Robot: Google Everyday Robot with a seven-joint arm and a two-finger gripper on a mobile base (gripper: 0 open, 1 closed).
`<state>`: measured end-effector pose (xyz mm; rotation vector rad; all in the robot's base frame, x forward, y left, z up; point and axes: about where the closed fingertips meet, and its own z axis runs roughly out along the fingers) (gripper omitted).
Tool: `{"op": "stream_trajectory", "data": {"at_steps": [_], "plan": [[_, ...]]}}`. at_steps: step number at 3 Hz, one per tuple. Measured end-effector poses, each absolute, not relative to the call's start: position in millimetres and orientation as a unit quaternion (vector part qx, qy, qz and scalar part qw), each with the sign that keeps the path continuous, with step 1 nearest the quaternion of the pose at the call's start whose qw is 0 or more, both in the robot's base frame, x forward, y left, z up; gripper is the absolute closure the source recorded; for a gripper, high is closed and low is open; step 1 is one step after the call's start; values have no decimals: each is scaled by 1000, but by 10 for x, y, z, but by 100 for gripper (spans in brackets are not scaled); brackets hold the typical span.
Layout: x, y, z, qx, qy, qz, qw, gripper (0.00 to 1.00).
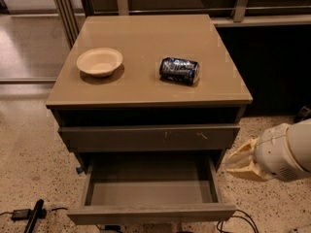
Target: Close middle drawer
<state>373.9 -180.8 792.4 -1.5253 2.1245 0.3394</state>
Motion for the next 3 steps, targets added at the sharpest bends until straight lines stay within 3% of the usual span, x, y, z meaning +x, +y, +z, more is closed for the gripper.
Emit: {"op": "stream_trajectory", "data": {"at_steps": [2,3], "plan": [[3576,-1882,6743,-500,816,143,252,100],[3667,-1922,6347,-503,810,117,278,100]]}}
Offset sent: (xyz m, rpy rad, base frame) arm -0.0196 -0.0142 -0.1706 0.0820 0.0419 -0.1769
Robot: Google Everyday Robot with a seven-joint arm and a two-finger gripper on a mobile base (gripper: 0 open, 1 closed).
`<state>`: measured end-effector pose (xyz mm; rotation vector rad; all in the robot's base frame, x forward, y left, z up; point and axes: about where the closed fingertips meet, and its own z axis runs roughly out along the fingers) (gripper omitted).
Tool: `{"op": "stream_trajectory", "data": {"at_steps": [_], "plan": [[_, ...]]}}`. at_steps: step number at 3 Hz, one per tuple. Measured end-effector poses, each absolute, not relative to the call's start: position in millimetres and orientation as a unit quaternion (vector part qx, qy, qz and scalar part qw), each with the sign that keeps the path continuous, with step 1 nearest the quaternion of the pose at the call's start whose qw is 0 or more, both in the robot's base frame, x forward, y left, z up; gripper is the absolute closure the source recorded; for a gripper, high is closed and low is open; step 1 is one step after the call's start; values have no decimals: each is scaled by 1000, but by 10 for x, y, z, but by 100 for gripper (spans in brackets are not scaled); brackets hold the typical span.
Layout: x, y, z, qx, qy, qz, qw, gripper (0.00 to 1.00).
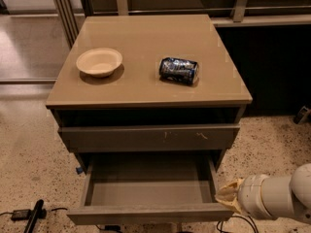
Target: Close middle drawer
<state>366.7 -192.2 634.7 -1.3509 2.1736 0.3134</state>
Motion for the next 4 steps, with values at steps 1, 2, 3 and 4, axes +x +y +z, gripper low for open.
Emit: {"op": "stream_trajectory", "data": {"at_steps": [1,2,3,4], "plan": [[3667,-1921,6347,-503,810,117,278,100],[3640,-1781,6081,-514,803,130,271,100],[3556,-1651,5485,-515,810,152,237,100],[3498,-1508,4969,-518,808,171,222,100]]}}
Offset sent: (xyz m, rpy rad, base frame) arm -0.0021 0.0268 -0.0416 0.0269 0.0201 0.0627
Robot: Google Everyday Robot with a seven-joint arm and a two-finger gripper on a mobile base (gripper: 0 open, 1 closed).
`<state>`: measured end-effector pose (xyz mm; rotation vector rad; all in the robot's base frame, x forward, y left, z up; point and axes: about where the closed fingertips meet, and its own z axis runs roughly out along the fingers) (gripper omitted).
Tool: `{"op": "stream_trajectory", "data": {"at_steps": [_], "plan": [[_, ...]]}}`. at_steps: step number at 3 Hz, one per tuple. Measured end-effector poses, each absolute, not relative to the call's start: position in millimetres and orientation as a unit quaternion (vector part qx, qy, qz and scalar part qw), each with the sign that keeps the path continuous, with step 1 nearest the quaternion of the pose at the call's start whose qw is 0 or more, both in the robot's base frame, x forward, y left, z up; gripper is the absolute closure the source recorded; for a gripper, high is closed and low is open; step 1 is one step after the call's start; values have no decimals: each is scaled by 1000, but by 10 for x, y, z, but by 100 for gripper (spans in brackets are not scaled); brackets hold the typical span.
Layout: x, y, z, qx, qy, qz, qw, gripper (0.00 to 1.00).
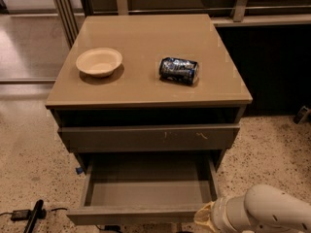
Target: Close middle drawer
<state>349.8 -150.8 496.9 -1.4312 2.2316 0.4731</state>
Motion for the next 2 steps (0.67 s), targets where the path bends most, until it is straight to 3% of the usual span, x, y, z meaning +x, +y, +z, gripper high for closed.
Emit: {"op": "stream_trajectory", "data": {"at_steps": [2], "plan": [[3552,-1169,4391,-537,788,180,241,100]]}}
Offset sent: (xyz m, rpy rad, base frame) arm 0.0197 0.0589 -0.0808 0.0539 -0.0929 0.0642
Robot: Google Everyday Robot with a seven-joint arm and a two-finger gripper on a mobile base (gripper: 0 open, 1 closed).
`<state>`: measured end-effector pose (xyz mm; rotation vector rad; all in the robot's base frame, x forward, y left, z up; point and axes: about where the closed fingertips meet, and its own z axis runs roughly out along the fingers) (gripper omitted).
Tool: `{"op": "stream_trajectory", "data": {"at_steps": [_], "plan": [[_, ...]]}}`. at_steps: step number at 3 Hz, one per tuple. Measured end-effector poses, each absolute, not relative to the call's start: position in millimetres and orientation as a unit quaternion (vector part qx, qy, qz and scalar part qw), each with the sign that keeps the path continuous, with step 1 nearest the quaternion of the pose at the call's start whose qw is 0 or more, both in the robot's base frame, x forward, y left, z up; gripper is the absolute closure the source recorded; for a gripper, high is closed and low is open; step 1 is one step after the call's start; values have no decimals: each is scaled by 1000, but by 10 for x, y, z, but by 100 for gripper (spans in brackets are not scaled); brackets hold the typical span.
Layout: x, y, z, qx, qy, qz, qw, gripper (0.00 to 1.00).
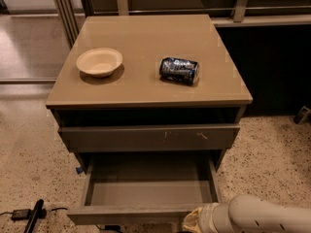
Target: Close middle drawer
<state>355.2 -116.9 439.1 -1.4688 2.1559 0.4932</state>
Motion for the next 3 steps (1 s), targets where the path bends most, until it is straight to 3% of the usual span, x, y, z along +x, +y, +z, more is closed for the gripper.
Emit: {"op": "stream_trajectory", "data": {"at_steps": [1,3], "plan": [[3566,-1168,4373,-535,789,179,243,82],[3566,-1167,4372,-535,789,179,243,35]]}}
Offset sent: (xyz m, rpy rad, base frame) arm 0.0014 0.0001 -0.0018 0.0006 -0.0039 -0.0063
